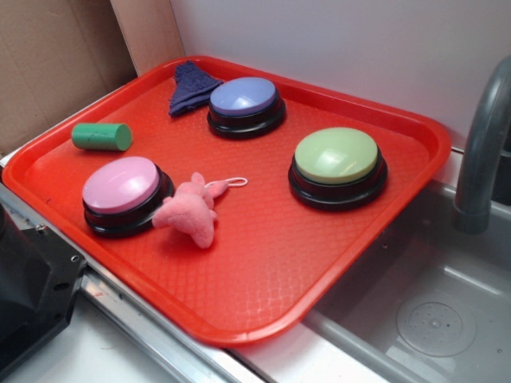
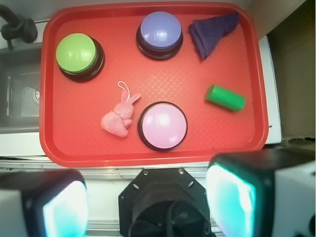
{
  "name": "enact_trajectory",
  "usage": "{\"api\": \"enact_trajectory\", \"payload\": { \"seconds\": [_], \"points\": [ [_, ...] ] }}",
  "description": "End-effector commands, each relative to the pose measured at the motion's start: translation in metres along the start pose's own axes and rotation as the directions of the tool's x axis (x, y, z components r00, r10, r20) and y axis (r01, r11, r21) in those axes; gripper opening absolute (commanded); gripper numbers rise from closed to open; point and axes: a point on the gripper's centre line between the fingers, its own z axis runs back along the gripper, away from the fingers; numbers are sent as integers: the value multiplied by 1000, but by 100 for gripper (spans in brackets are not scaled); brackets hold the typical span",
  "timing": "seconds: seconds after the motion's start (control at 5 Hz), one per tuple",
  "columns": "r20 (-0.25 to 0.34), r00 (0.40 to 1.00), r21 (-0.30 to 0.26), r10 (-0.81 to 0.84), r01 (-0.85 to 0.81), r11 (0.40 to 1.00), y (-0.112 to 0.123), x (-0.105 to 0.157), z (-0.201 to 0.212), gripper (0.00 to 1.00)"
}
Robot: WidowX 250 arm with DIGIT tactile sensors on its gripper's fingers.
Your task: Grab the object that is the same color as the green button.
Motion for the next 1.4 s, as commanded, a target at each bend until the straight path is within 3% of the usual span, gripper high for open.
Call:
{"api": "enact_trajectory", "payload": {
  "seconds": [0.0, 0.2, 0.4, 0.8, 1.2],
  "points": [
    [0, 1000, 0, 0, 0, 1000, 0, 0, 0, 100],
    [77, 989, 129, -127, 116, 985, 50, 4, 5, 100],
    [100, 928, 136, -359, 345, 929, 97, 14, 11, 100],
    [-73, 817, 189, -572, 574, 796, 190, 40, -40, 100],
    [-230, 700, 131, -676, 711, 691, 189, 53, -105, 100]
  ]
}}
